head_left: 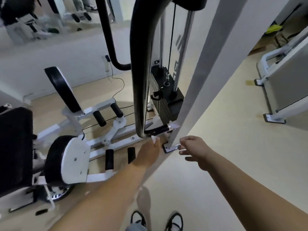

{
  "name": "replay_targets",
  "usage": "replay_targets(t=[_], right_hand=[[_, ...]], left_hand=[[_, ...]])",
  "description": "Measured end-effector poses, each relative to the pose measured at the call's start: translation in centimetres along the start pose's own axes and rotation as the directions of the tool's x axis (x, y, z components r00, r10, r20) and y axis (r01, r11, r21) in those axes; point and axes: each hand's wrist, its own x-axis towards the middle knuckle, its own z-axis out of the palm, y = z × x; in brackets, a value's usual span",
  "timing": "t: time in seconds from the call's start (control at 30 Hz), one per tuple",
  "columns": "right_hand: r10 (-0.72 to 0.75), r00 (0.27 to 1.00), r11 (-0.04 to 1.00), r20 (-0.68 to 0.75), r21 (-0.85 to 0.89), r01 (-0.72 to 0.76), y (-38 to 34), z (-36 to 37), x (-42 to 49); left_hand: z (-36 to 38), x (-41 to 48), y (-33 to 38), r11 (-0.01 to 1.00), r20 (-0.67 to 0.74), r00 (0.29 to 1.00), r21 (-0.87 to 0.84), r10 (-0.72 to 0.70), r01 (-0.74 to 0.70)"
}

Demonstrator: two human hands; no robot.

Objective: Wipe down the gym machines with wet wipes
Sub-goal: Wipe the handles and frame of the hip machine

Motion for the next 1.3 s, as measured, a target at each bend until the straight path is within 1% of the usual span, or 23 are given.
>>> replay_targets(t=[0.03,0.07,0.13,0.2,0.23,0.3,0.33,0.4,0.43,0.53,0.63,0.67,0.7,0.8,0.83,0.87,0.93,1.03,1.07,1.13,1.2,1.23,1.3], right_hand=[[-0.012,1.000,1.000,0.004,0.000,0.012,-0.8,0.4,-0.4],[-0.032,0.999,0.999,0.001,0.007,0.032,-1.4,0.9,-0.4],[-0.081,0.997,0.997,-0.018,-0.014,0.081,-2.3,2.3,0.5],[-0.128,0.989,0.987,-0.073,-0.102,0.120,-2.9,3.8,2.0],[-0.150,0.985,0.977,-0.091,-0.167,0.133,-3.1,4.6,2.9],[-0.193,0.975,0.942,-0.111,-0.299,0.152,-3.6,5.8,4.6],[-0.215,0.969,0.925,-0.120,-0.343,0.162,-3.7,6.2,5.4],[-0.242,0.963,0.907,-0.120,-0.381,0.180,-3.8,6.5,6.5],[-0.261,0.959,0.895,-0.114,-0.402,0.196,-3.7,6.6,6.8],[-0.293,0.953,0.867,-0.073,-0.440,0.233,-3.2,6.8,7.4],[-0.276,0.958,0.891,-0.077,-0.395,0.225,-2.2,6.8,7.9],[-0.269,0.959,0.901,-0.085,-0.376,0.219,-1.7,6.6,8.0],[-0.255,0.961,0.907,-0.103,-0.369,0.202,-1.6,6.9,7.5],[-0.204,0.970,0.959,-0.134,-0.225,0.171,-1.9,7.5,6.6],[-0.177,0.975,0.974,-0.136,-0.164,0.154,-2.0,7.7,6.0],[-0.135,0.982,0.985,-0.133,-0.129,0.117,-2.0,7.7,5.6],[-0.146,0.983,0.976,-0.114,-0.178,0.125,-2.3,8.4,5.8],[-0.206,0.971,0.956,-0.117,-0.238,0.175,-2.7,8.9,6.5],[-0.227,0.968,0.950,-0.110,-0.244,0.195,-2.6,9.0,7.1],[-0.254,0.963,0.943,-0.092,-0.245,0.225,-2.5,9.2,7.6],[-0.252,0.963,0.945,-0.096,-0.239,0.224,-2.3,9.0,8.0],[-0.240,0.966,0.948,-0.093,-0.237,0.212,-2.0,8.7,8.2],[-0.226,0.968,0.956,-0.111,-0.215,0.199,-1.7,8.7,8.5]], left_hand=[[-0.4,-0.4,-0.5,0.953,0.038,0.992,-0.278,-0.117,0.123],[-0.4,-0.1,-1.3,0.837,0.100,0.971,-0.492,-0.218,0.239],[-0.6,1.0,-2.2,0.506,0.245,0.940,-0.795,-0.237,0.335],[-0.6,2.9,-2.8,0.184,0.293,0.935,-0.926,-0.198,0.329],[-0.2,4.5,-3.1,0.062,0.311,0.924,-0.941,-0.221,0.332],[0.6,7.0,-3.0,-0.131,0.366,0.906,-0.930,-0.213,0.344],[1.3,8.0,-3.2,-0.180,0.365,0.915,-0.925,-0.172,0.335],[2.4,8.8,-3.6,-0.176,0.297,0.953,-0.943,-0.057,0.283],[3.1,9.4,-4.2,-0.156,0.259,0.965,-0.956,-0.053,0.248],[5.1,12.0,-5.8,-0.280,0.332,0.930,-0.918,-0.156,0.280],[5.1,13.0,-4.9,-0.255,0.215,0.976,-0.946,-0.024,0.202],[4.7,13.1,-4.4,-0.318,0.205,0.979,-0.928,-0.005,0.193],[4.0,12.7,-4.0,-0.339,0.228,0.974,-0.917,-0.015,0.210],[2.3,10.7,-3.9,-0.214,0.234,0.971,-0.952,-0.047,0.219],[1.8,10.5,-4.4,-0.138,0.220,0.973,-0.968,-0.062,0.210],[1.2,10.4,-4.7,-0.161,0.216,0.974,-0.966,-0.072,0.203],[-0.4,9.3,-4.0,-0.016,0.092,0.984,-0.996,-0.149,0.091],[-2.1,8.6,-3.3,0.287,-0.065,0.989,-0.958,-0.130,-0.025],[-2.2,8.5,-3.3,0.331,-0.100,0.988,-0.942,-0.115,-0.057],[-1.2,9.5,-4.4,0.314,-0.121,0.988,-0.946,-0.095,-0.086],[-0.4,10.9,-4.9,0.291,-0.094,0.988,-0.955,-0.120,-0.056],[0.0,11.8,-5.3,0.220,-0.054,0.990,-0.975,-0.132,-0.024],[0.9,12.5,-5.5,-0.001,0.067,0.989,-0.998,-0.130,0.068]])
